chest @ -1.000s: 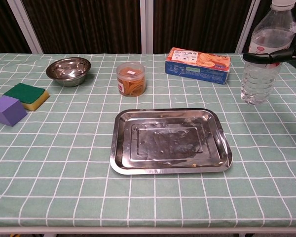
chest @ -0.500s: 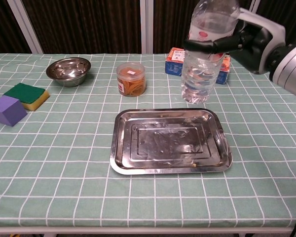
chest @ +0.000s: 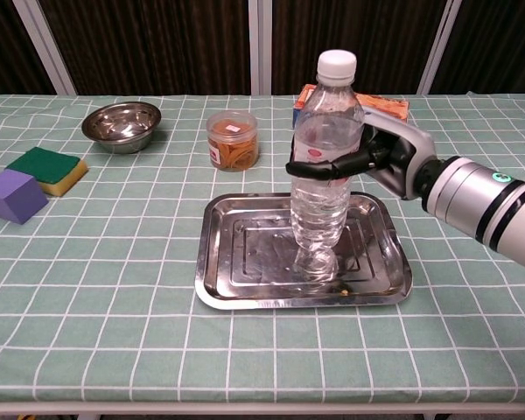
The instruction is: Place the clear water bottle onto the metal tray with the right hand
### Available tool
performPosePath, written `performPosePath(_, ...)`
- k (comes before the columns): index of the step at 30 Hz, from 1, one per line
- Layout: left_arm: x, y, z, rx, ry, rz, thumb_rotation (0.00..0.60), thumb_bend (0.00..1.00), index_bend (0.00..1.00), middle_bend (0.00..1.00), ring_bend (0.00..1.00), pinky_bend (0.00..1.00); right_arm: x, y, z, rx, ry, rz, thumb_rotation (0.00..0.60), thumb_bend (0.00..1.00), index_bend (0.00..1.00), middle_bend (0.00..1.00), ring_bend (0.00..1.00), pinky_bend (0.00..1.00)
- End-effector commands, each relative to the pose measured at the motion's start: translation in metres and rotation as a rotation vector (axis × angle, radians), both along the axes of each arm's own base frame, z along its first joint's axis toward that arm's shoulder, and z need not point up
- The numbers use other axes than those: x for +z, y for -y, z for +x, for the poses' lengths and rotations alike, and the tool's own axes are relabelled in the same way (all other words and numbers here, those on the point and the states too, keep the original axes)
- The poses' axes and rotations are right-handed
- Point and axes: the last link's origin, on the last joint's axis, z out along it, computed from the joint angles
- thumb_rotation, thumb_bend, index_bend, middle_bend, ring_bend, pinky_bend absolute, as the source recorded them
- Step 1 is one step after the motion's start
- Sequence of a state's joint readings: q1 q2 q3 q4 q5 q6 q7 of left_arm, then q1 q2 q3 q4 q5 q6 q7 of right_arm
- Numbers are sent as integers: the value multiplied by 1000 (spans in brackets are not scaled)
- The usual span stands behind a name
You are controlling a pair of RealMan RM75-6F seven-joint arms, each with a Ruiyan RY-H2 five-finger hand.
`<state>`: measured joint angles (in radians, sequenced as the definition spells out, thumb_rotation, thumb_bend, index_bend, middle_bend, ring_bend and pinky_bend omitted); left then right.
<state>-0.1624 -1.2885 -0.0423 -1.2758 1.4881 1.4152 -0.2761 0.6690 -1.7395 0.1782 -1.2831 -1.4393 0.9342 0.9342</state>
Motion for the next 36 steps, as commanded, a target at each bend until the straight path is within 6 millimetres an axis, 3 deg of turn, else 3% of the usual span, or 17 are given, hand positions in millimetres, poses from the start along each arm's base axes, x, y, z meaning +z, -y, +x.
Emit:
performPosePath(1,0,0,-1,0,0,1,561,258,185,207,109,193,-8,-2,-1,22,-22,10,600,115,726,565,375,386)
performPosePath(5,1,0,-1,2,8,9,562,257,185,207,110,193,-10,-2,-3,60,-51,4,600,71,686,536,357,378)
performPosePath(7,1,0,-1,-1,15,15,565,257,185,207,110,193,-11,-5,-5,88,-68,20,600,21,597,488,305,349)
performPosePath(11,0,0,-1,-6,15,16,567,258,185,207,110,193,-5,-8,-10,154,-109,69,600,0,110,242,78,156)
performPosePath(13,0,-1,0,-9,16,17,564,258,185,207,109,193,1,-9,-14,178,-141,78,600,0,8,110,9,56)
performPosePath(16,-1,-1,1,-13,15,14,564,257,185,207,110,193,17,-8,-24,210,-214,71,600,0,0,11,0,0)
performPosePath(19,-2,-1,3,-15,13,11,565,258,185,207,110,193,38,-8,-34,216,-277,49,600,0,0,0,0,0)
performPosePath(23,-3,-1,6,-19,14,8,565,257,185,207,109,193,81,-12,-52,202,-391,0,600,0,0,0,0,0)
performPosePath(26,-1,0,7,-20,10,10,562,257,185,207,110,193,125,-17,-74,198,-588,-73,600,0,0,0,0,0)
performPosePath(30,-2,0,7,-9,4,0,563,257,185,207,110,193,169,-26,-105,199,-952,-285,600,0,0,0,0,0)
performPosePath(33,-2,-2,8,-6,-3,-6,560,257,185,207,109,193,183,-36,-121,125,-1187,-446,600,0,0,0,0,0)
performPosePath(36,-3,-4,8,-6,-4,-6,560,257,185,207,110,193,182,-42,-132,64,-1298,-549,600,0,0,0,0,0)
